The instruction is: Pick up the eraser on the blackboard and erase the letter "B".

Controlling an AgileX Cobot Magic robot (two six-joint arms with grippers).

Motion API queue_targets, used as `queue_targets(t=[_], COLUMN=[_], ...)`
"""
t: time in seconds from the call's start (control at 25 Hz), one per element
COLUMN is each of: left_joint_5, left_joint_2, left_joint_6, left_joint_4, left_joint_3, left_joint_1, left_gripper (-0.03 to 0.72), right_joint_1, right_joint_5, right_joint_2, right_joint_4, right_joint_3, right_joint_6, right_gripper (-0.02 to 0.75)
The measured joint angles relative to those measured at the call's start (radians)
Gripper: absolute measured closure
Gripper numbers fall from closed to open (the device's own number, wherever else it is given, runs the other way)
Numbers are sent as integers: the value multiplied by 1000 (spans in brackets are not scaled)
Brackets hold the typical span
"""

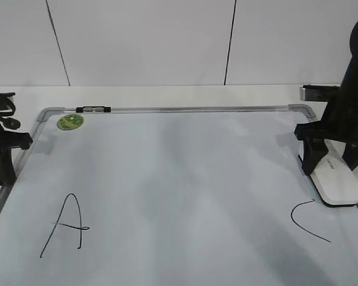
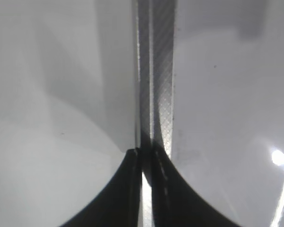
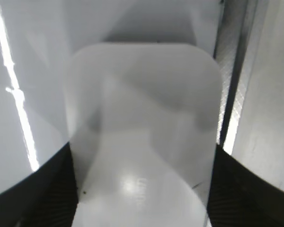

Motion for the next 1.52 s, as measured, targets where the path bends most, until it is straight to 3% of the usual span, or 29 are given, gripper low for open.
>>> queue_targets(t=[0.52, 0.84, 1.16, 1.52], left_joint_5=[2, 2, 4, 9], left_joint_2=[0, 0, 0, 0], left_joint_6=[0, 0, 0, 0], left_joint_4=[0, -1, -1, -1], left_joint_3=[0, 0, 0, 0], left_joint_1=[0, 0, 0, 0], left_gripper=[663, 663, 663, 647], right_joint_1=[0, 0, 0, 0], right_joint_5=[-8, 0, 22, 32], right_joint_2=[0, 1, -2, -129], right_joint_4=[-4, -4, -4, 21], right_joint_3=[0, -7, -158, -170], right_joint_6=[-2, 4, 21, 21], right_gripper=[203, 126, 127, 144])
